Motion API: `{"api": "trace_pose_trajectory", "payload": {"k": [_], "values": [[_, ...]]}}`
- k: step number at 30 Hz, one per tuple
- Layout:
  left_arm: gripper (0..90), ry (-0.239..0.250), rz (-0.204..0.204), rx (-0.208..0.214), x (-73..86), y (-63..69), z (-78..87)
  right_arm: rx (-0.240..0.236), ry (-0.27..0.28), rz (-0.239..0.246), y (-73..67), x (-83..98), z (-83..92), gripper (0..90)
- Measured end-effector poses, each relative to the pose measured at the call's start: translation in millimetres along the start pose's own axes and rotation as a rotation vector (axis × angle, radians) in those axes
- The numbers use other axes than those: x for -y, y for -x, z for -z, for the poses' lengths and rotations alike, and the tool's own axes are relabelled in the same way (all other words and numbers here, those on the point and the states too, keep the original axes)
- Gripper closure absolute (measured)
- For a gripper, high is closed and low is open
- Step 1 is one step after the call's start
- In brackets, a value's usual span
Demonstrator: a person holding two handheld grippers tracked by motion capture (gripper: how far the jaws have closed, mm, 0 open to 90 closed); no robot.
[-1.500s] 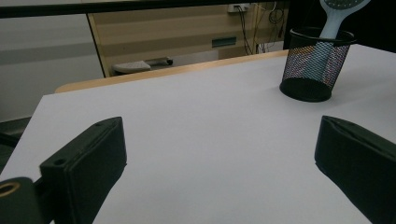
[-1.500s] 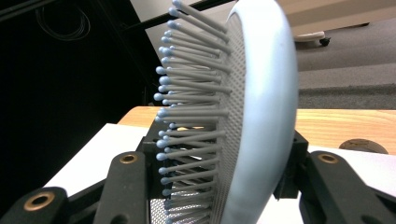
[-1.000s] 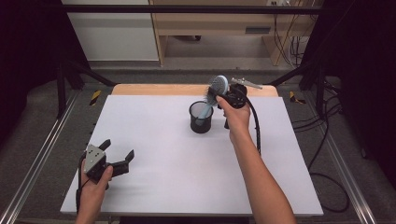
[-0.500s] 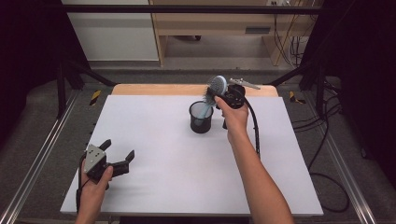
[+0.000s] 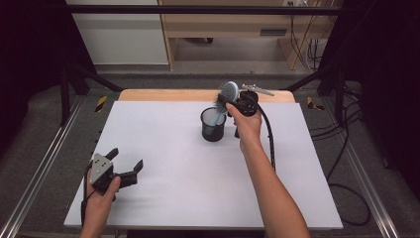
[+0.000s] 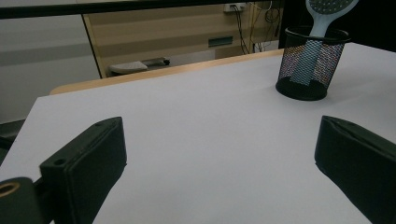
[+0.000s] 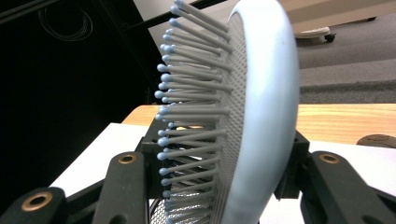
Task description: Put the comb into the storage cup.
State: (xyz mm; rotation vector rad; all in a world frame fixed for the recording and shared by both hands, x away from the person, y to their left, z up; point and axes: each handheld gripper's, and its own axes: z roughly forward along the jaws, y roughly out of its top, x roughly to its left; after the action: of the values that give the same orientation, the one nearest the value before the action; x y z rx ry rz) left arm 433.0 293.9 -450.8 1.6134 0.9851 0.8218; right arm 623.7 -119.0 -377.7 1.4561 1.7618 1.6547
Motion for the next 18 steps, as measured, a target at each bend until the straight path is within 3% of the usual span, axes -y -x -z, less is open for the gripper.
{"api": "trace_pose_trajectory", "payload": {"k": [18], "values": [[2.1,-0.003,-0.007,0.002,0.1,0.6,-0.6,-0.006,0.004,-0.054,8.3,7.6,0.2,50.4]]}}
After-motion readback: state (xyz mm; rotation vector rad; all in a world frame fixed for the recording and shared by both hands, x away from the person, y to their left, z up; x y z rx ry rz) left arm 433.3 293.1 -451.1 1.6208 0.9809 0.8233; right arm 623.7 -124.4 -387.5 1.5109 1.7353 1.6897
